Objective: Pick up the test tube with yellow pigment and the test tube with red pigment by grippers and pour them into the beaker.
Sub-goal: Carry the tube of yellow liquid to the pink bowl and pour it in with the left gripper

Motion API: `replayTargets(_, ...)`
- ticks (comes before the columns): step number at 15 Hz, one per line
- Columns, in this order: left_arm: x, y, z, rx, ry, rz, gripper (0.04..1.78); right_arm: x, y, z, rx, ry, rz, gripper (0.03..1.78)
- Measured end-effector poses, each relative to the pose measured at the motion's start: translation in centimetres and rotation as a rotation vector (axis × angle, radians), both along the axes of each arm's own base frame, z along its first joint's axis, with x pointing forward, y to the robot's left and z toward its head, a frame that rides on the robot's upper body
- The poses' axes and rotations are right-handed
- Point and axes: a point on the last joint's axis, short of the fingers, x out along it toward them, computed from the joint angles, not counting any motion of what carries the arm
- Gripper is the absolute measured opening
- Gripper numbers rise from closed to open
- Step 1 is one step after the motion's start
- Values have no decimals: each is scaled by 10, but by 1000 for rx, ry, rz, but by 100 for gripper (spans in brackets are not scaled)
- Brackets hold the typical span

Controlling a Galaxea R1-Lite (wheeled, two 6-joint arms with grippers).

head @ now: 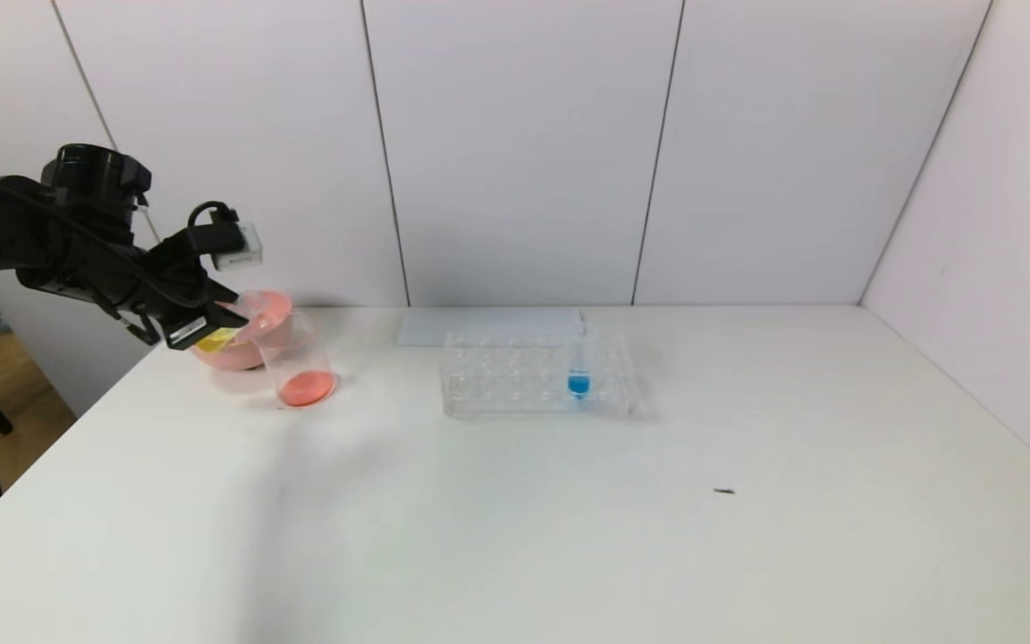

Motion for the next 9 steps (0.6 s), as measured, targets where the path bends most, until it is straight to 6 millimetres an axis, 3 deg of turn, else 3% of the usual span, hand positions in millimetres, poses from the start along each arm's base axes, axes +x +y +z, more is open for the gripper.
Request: replayTargets(9,2,-1,5,42,18,-34,44,0,0,0,0,0,0,170)
